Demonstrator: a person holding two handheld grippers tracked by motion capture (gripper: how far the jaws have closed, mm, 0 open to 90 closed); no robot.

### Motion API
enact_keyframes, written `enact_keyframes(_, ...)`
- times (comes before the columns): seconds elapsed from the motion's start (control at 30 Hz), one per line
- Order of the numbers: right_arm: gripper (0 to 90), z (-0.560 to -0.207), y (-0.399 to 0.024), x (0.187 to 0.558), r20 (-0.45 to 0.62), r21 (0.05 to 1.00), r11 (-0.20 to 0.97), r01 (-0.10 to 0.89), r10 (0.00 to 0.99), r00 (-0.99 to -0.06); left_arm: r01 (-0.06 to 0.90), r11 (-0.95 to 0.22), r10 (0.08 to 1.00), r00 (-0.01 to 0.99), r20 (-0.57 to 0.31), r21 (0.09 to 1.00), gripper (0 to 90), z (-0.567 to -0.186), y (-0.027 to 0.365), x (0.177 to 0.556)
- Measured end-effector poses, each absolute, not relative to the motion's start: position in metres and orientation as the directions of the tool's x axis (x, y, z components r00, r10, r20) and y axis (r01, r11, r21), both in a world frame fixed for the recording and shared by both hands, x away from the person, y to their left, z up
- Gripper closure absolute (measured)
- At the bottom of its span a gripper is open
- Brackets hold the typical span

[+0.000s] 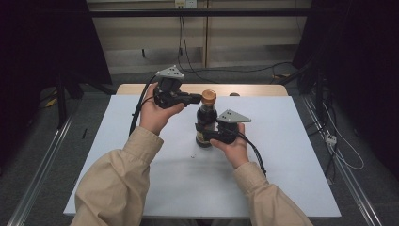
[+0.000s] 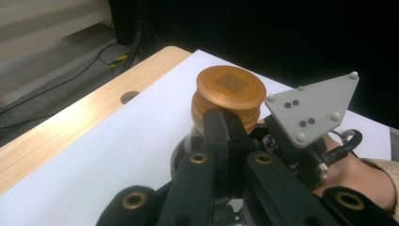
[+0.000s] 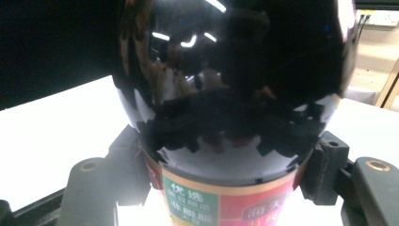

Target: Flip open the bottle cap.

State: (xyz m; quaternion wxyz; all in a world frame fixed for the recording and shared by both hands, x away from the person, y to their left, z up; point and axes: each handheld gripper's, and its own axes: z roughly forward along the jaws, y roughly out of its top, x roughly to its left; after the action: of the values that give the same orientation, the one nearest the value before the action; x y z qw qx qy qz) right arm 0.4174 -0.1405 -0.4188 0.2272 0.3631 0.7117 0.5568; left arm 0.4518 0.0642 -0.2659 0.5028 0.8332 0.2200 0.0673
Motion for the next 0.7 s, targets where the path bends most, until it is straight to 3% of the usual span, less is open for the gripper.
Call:
enact_keyframes(0.2,31.7,-0.419,-0.144,0.417,0.093,0.958,0.106,0.268,0.766,-0.636,0.294,-0.391,0.412,0.903,-0.121,0.872,90.0,-0.267,0.061,0.452)
enact_keyframes(0.3,31.8,-0.419,-0.143,0.417,0.083,0.958,0.118,0.263,0.760,-0.644,0.279,-0.234,0.349,0.918,-0.188,0.931,90.0,-0.249,0.063,0.448)
enact_keyframes(0.43,31.3,-0.413,-0.118,0.414,-0.046,0.949,0.241,0.203,0.745,-0.666,0.258,-0.374,0.392,0.915,-0.100,0.891,90.0,-0.221,0.042,0.440)
enact_keyframes(0.5,31.3,-0.412,-0.113,0.413,-0.084,0.945,0.273,0.183,0.739,-0.669,0.256,-0.379,0.387,0.917,-0.100,0.889,90.0,-0.219,0.043,0.438)
enact_keyframes(0.7,31.4,-0.414,-0.127,0.415,-0.009,0.950,0.212,0.229,0.752,-0.659,0.262,-0.383,0.401,0.911,-0.096,0.886,90.0,-0.225,0.055,0.438)
